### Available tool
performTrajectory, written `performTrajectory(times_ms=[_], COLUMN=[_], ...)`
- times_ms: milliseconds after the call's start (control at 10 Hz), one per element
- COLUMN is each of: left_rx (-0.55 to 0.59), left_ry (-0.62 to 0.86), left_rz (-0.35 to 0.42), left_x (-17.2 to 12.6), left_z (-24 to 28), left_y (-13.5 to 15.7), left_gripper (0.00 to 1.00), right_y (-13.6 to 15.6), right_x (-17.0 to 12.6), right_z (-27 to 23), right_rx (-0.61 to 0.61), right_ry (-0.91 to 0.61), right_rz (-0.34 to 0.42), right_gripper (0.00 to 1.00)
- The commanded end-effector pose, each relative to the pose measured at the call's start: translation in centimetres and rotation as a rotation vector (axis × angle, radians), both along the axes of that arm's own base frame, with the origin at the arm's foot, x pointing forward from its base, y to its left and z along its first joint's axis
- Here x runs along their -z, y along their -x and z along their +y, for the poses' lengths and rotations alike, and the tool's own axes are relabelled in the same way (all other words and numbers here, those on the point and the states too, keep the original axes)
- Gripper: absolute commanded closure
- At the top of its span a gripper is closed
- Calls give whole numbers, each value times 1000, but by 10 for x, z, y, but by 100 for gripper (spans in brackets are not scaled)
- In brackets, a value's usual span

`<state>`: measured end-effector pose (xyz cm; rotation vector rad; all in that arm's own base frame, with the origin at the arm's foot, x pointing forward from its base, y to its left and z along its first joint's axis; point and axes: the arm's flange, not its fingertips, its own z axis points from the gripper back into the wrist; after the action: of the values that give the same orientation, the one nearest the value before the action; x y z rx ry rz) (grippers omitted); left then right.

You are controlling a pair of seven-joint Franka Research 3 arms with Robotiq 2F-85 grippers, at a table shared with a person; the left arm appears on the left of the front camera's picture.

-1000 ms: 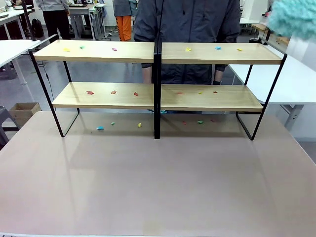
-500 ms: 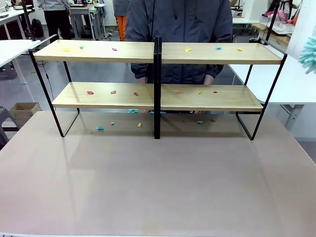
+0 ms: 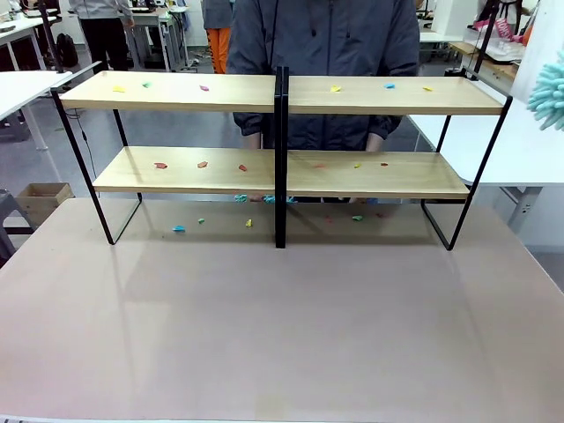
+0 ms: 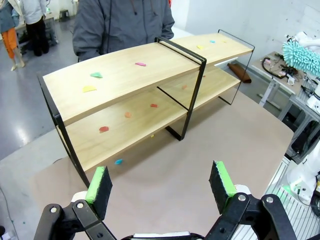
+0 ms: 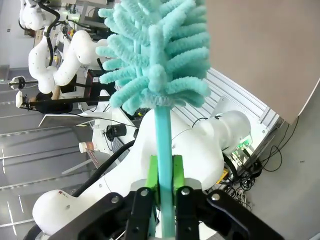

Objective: Clean the shelves.
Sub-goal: Pick up the Duster when the human hands it over, then clean a randomly selected level of the Shelf with the Duster.

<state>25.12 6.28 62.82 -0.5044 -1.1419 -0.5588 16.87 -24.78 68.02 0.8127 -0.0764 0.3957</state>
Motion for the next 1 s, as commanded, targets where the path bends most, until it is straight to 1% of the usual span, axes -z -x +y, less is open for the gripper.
performTrajectory(times_ms=[0,900], left_rx=[-13,-13], left_ry=[-5,-5], left_rz=[8,8], left_x=[6,6], left_z=[-2,-2], left_y=[1,1], left_gripper=[0,0], right_y=[2,2], right_x=[-3,-3], right_z=[1,1], right_rx=[4,4], right_ry=[10,10], right_rz=[-3,-3], right_gripper=[100,100])
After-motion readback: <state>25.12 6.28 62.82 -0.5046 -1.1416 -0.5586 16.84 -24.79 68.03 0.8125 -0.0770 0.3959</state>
